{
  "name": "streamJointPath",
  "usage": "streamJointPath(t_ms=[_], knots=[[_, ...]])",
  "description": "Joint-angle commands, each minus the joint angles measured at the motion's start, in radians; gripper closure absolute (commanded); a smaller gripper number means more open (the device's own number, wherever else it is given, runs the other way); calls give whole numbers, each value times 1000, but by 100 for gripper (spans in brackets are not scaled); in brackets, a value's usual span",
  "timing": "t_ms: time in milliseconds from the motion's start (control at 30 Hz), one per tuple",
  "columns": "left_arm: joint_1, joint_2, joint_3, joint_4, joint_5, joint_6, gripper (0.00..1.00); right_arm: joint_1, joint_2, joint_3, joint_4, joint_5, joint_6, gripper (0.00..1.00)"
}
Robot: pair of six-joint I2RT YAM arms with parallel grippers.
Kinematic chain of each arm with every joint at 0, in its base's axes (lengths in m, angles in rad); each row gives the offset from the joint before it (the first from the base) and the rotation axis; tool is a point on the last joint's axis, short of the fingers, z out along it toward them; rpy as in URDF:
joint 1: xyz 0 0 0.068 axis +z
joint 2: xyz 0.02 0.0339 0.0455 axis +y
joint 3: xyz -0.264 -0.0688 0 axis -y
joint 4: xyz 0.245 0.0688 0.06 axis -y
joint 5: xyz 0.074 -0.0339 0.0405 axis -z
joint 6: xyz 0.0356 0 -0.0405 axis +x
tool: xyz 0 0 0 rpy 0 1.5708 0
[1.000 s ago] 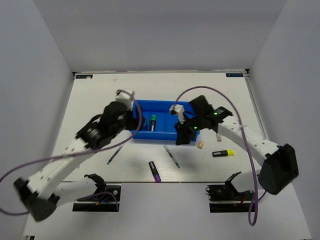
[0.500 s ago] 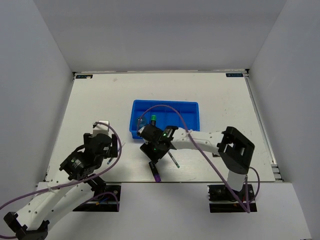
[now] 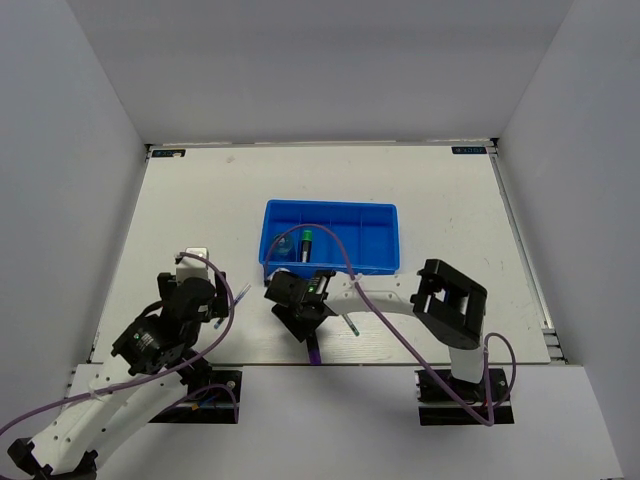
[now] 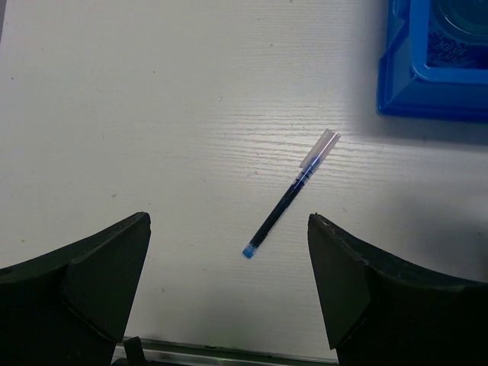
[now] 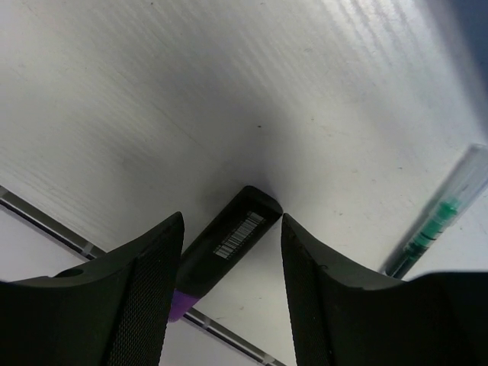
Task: Sort the stationery into containers
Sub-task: Pick up the pen from the corner of the board.
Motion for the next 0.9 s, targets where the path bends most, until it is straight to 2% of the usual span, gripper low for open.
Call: streamJointPath(t_ms=[0, 433, 567, 600, 767, 800, 867], knots=[[4, -5, -10, 13, -20, 6, 6, 20, 32, 27, 6, 22, 42, 43], [4, -28, -16, 19, -22, 7, 6, 36, 5, -52, 7, -21, 74, 46], [4, -30, -18, 19, -25, 4, 6, 39, 9, -71, 12, -12, 70, 57], [4, -34, -21, 17, -26, 6, 6, 39, 12, -75, 12, -9, 67, 64], [4, -39, -21, 22, -25, 7, 7, 33, 37, -71, 1, 22, 56, 84], [4, -39, -22, 22, -26, 7, 7, 34, 35, -65, -1, 22, 56, 92], [2, -37, -21, 20, -26, 9, 7, 28, 26, -48, -14, 28, 31, 98]])
